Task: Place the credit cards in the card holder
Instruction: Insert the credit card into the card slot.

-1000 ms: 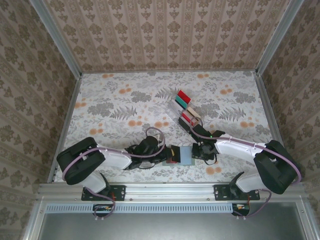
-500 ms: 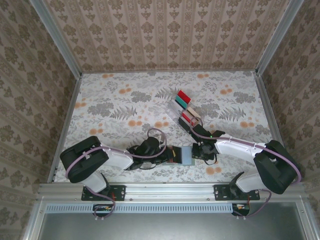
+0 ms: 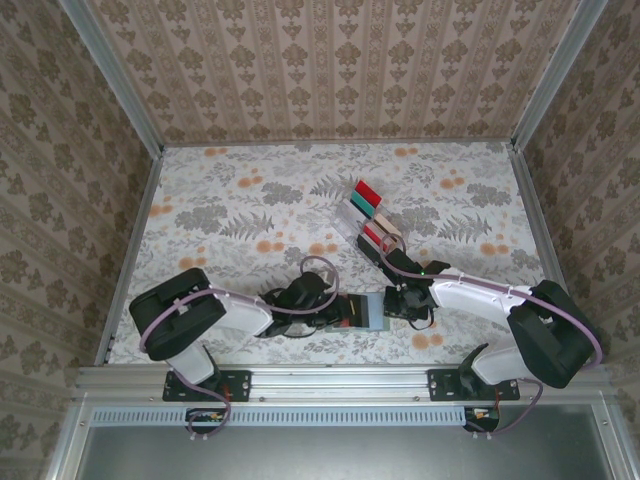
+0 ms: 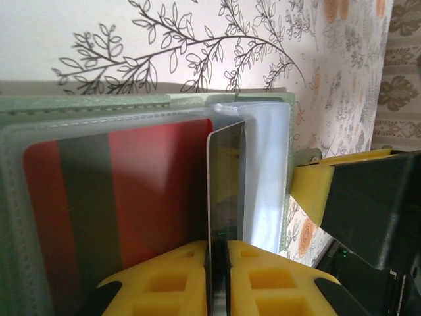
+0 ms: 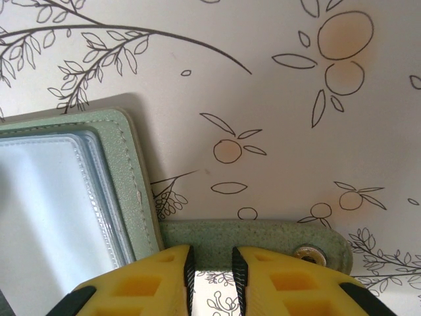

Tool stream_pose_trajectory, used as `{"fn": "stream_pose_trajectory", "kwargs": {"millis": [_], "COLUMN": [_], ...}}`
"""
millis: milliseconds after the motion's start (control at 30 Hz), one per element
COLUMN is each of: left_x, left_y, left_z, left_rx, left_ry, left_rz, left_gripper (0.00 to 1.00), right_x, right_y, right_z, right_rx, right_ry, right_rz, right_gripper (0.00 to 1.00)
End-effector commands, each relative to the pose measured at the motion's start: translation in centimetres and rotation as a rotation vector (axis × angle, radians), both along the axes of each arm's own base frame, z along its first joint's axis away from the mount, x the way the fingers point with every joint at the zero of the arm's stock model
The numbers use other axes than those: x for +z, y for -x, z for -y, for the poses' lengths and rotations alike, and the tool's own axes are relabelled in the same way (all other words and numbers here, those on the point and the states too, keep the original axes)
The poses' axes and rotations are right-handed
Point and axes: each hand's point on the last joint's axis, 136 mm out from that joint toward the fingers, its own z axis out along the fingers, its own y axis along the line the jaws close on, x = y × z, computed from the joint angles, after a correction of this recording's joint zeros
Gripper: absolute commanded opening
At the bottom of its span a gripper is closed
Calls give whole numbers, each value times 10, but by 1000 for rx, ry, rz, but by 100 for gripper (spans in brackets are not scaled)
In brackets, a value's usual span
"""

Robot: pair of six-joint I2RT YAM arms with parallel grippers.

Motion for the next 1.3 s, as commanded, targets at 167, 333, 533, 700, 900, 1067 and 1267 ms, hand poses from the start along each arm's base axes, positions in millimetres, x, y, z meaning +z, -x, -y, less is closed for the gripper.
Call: {"fn": "stream_pose_trajectory", "kwargs": {"millis": [167,333,533,700,900,1067,1267], "left_x": [-1,5,11,6,5,10,11], "left_y": [8,7,5,6,6,6,6], "left_z": [4,-6,-2,10,15,24,31], "left_rx": [-71,-102,-148,-177,-186,-223,-252], "left_ry": [-108,-226,-278,-269,-265,-244,-245], "left_rz": [-6,30,63,40,38,56,64], "left_gripper": [21,34,36,31,30,33,35], "right_x": [-11,-10,-9,-8,-7,-8,-8], "right_y": [0,-1,-2,-3,-4,-5,-6], "right_z": [-9,-10,-12,-14,-17,-19,-20], "right_rx": [1,-1,2,5,7,8,7], "right_ry": [-43,-47,-54,-62,-71,-79,-83], "right_rz": [-12,-9,-5,-3,-2,-3,2], "right_gripper": [27,27,27,27,27,27,26]}}
